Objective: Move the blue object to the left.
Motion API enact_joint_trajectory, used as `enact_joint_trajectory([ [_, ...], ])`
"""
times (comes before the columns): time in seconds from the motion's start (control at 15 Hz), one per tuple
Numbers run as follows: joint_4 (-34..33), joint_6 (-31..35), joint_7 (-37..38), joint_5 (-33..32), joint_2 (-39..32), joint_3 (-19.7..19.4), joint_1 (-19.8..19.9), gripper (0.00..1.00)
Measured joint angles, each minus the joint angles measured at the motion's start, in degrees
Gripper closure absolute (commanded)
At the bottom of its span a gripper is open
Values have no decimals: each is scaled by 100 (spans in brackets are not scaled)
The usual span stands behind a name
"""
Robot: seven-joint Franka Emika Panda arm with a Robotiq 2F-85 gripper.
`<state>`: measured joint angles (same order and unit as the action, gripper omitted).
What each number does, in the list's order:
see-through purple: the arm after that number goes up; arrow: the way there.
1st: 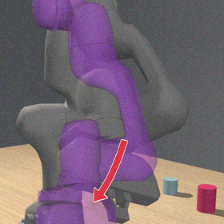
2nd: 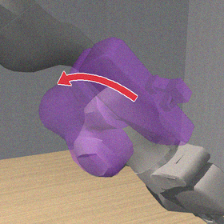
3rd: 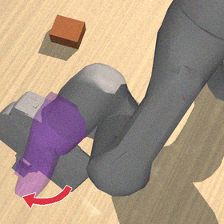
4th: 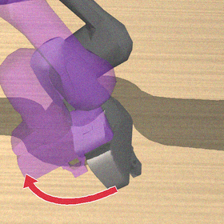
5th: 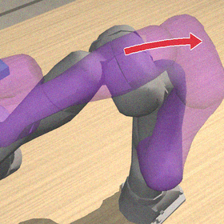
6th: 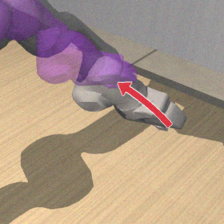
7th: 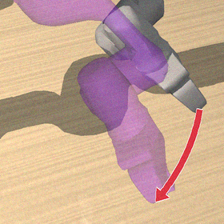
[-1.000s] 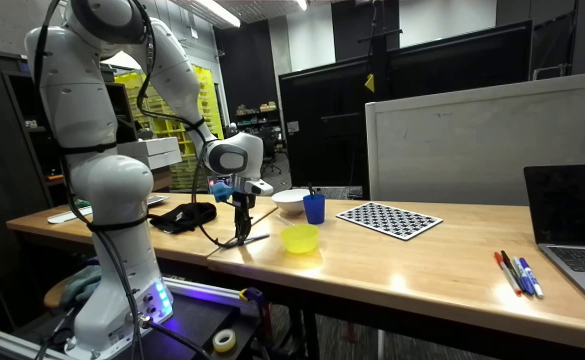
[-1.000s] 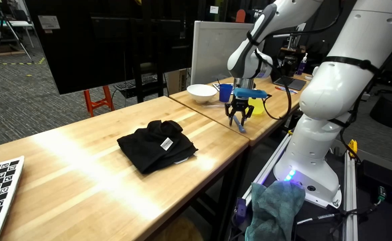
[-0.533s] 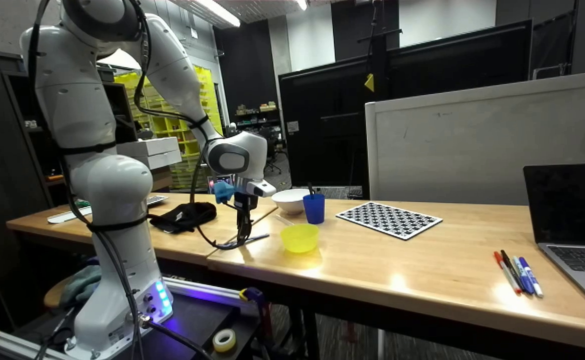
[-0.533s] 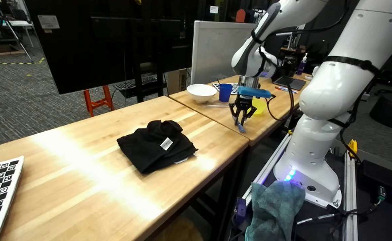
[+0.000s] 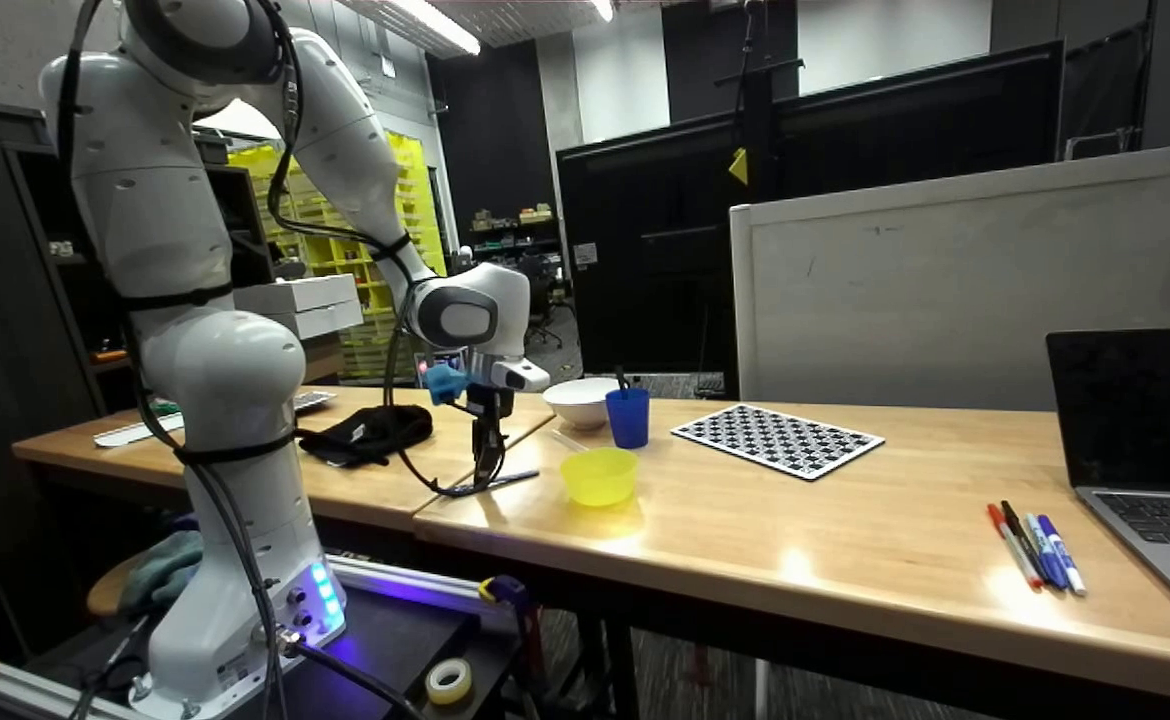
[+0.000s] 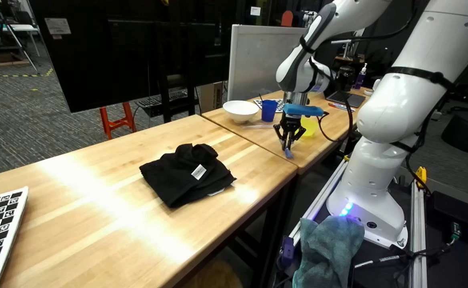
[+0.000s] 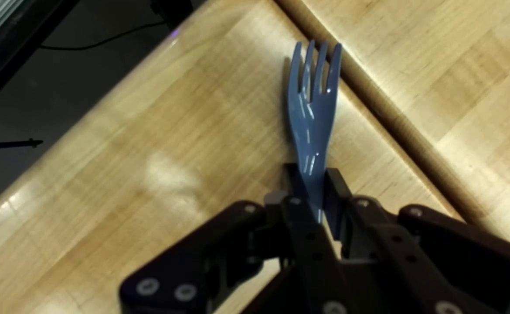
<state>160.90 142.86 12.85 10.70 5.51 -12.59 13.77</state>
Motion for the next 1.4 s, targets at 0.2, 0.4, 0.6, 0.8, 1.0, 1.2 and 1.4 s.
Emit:
enact_joint_trajectory([
  [0.2,-104,107,832,-843,-7,274,-42,96],
  [0.4,-356,19,1588,-1574,8,549,-125,96],
  [0.6,-771,-393,1925,-1856,52,746,-240,96],
  [0.8,-1248,-854,1948,-1861,93,845,-349,96],
  [1.0,-1639,-1179,1907,-1763,89,870,-458,96],
  [1.2,-1812,-1279,1752,-1453,87,910,-603,96],
  [1.4,-1763,-1240,1458,-951,99,1003,-806,96],
])
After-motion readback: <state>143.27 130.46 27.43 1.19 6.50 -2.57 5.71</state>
